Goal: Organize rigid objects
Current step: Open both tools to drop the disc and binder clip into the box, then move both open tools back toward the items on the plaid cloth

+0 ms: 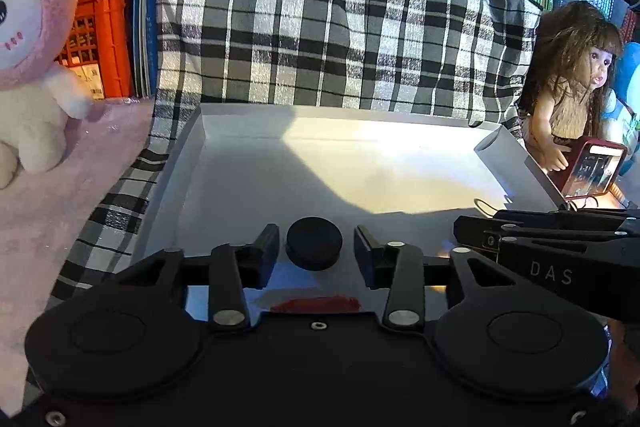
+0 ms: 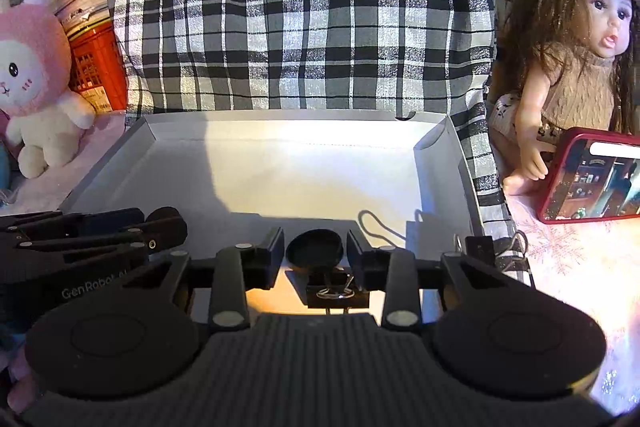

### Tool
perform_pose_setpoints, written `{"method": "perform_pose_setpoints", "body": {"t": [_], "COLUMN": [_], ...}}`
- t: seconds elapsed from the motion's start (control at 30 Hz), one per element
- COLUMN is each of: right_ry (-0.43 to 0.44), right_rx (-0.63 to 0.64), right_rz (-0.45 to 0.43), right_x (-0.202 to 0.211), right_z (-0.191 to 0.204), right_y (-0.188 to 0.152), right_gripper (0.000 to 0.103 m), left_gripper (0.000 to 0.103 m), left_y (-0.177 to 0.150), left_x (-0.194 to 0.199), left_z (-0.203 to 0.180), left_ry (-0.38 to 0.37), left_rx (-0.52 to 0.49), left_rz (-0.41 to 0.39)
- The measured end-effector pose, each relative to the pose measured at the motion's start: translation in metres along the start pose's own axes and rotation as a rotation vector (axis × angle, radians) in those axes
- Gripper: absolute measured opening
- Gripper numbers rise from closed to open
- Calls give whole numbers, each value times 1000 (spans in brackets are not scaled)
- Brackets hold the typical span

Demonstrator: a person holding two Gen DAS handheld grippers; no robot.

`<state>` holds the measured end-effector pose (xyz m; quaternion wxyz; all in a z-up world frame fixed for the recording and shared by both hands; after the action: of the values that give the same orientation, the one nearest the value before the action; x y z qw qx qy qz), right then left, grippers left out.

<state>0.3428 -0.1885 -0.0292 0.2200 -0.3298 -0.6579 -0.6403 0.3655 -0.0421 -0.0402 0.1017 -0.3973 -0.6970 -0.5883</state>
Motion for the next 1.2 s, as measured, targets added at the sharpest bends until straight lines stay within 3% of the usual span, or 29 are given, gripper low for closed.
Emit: {"method": "perform_pose_setpoints", "body": {"t": [0.13,0.4,0.77,1.2], "right_ry": [16,33,32,50], "right_rx": [1,-14,12,49], "right_rz": [-21,-83,-185,-276], "right_x": [12,47,100,152], "right_z": [3,-3,-8,-9], "right_y": [1,4,-13,-65], "right_gripper": [59,70,81,85], "left_gripper": [59,73,77,78], "left_y": [2,3,-22,-75], "left_x": [14,51,107,167], "left_z": [-4,-9,-23,-38], "left_ry": [-3,-7,7,54], "left_rx": [-8,-15,-15,-63], "left_rz": [-19,-68,-103,-139]}}
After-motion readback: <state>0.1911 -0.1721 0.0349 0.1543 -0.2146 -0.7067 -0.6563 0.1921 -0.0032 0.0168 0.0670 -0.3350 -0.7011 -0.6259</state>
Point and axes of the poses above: each gripper's, at about its wrist camera, not at the fingertips, and x roughly against the way its jaws point, z to its left, y to its top, the point moved 8 cm from there along -x, roughly the way its jaws point, and after that the axes turned 15 degrees about -y, right-handed, at the moved point
